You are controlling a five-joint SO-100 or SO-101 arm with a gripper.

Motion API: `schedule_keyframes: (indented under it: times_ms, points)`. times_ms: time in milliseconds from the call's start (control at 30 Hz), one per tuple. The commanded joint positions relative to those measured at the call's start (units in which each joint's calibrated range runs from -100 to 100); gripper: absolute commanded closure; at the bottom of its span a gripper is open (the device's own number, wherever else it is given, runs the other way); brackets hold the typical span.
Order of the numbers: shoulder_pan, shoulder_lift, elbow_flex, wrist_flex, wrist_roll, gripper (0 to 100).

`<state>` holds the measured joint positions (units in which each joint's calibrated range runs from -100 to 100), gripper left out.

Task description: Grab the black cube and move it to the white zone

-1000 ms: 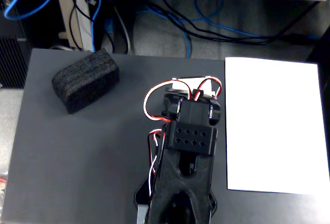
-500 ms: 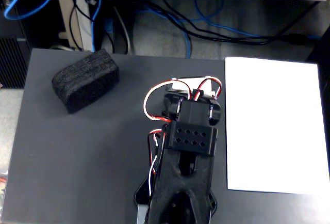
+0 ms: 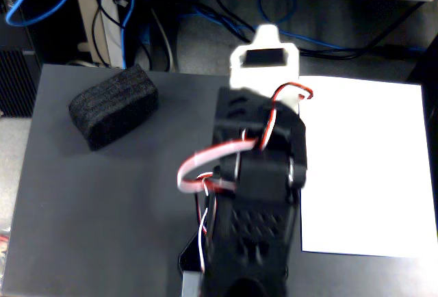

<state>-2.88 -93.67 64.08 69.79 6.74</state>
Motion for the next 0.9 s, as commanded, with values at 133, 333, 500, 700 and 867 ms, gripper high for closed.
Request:
schedule_keyframes:
  times_ms: [133,333,500,700,867]
  points:
    - [-26.99,20.05,-23.28,5.85,-1.50,94]
    - [-28.47,53.57,-38.78,6.62,-1.19,94]
    - [-42.67,58.52,-47.94,16.92,-1.24,77]
    - [-42.74,59.11,-48.30,26.95,-1.24,57]
    - [-42.74,58.69,-48.39,27.81,-1.24,49]
